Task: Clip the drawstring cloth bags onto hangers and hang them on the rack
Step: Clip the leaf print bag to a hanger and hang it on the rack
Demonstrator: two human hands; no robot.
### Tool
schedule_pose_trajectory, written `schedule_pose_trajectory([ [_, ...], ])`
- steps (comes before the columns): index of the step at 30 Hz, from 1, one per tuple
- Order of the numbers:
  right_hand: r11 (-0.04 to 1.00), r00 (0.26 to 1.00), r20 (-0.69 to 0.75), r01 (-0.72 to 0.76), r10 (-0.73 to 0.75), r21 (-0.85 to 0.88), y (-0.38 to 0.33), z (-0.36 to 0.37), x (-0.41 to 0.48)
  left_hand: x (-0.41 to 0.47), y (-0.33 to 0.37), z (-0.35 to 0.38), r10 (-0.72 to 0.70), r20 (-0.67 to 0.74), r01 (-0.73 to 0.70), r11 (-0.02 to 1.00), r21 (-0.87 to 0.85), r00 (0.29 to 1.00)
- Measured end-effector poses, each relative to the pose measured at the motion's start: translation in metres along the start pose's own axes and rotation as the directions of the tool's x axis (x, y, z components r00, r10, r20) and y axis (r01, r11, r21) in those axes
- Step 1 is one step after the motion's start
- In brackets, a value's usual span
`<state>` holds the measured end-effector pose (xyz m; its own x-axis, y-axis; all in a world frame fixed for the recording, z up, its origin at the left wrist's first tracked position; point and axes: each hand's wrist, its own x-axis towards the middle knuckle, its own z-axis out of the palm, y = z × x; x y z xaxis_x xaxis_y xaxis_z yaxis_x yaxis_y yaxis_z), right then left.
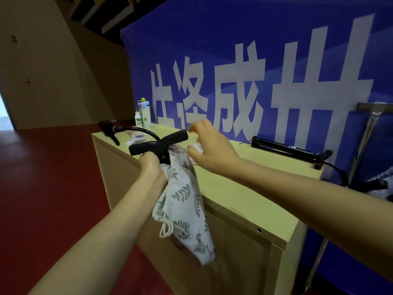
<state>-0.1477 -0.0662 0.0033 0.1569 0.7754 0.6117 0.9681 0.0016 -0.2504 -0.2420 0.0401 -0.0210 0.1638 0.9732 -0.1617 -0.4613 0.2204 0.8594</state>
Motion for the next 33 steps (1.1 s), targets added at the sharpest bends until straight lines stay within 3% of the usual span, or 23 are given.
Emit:
schedule_pose_trajectory([
  [1,0.984,0.985,0.113,-0.145,0.133,0.106,-0.001,-0.001,-0.004,0.005,0.001,0.0,0.016,-0.04,-0.015,1.0,0.016,0.999],
  [3,0.882,0.838,0.475,-0.413,0.269,0.229,0.005,0.003,-0.009,0.009,0.004,0.004,0.078,-0.119,-0.073,0.996,0.045,0.99],
  [5,0.857,0.699,0.685,-0.467,0.205,0.219,0.004,0.008,-0.017,0.006,0.005,0.008,0.16,-0.161,-0.153,0.987,0.057,0.974],
  [6,0.876,0.668,0.724,-0.44,0.171,0.199,0.002,0.011,-0.021,0.002,0.005,0.009,0.194,-0.174,-0.183,0.98,0.078,0.965],
  [10,0.872,0.644,0.748,-0.448,0.161,0.198,-0.001,0.02,-0.024,0.001,0.002,0.013,0.208,-0.188,-0.198,0.978,0.072,0.96],
  [18,0.916,0.739,0.562,-0.391,0.37,-0.09,0.042,0.017,-0.017,0.007,-0.003,-0.003,0.263,-0.263,-0.241,0.964,0.112,0.928],
  [21,0.859,0.763,0.484,-0.51,0.428,0.045,0.059,0.016,-0.019,0.008,-0.007,-0.009,0.249,-0.26,-0.219,0.966,0.138,0.933],
  [24,0.684,0.765,0.366,-0.641,0.53,0.348,0.065,0.013,-0.017,0.015,-0.011,-0.012,0.216,-0.257,-0.186,0.973,0.137,0.942],
  [27,0.381,0.744,0.329,-0.607,0.582,0.698,0.063,0.007,-0.014,0.013,-0.013,-0.014,0.186,-0.223,-0.151,0.975,0.164,0.957],
  [30,0.147,0.75,0.325,-0.486,0.577,0.861,0.055,0.001,-0.008,0.012,-0.018,-0.015,0.154,-0.142,-0.126,0.974,0.189,0.978],
  [33,-0.039,0.719,0.349,-0.41,0.601,0.911,0.05,-0.012,-0.003,0.006,-0.022,-0.013,0.082,0.012,-0.083,0.981,0.175,0.997],
])
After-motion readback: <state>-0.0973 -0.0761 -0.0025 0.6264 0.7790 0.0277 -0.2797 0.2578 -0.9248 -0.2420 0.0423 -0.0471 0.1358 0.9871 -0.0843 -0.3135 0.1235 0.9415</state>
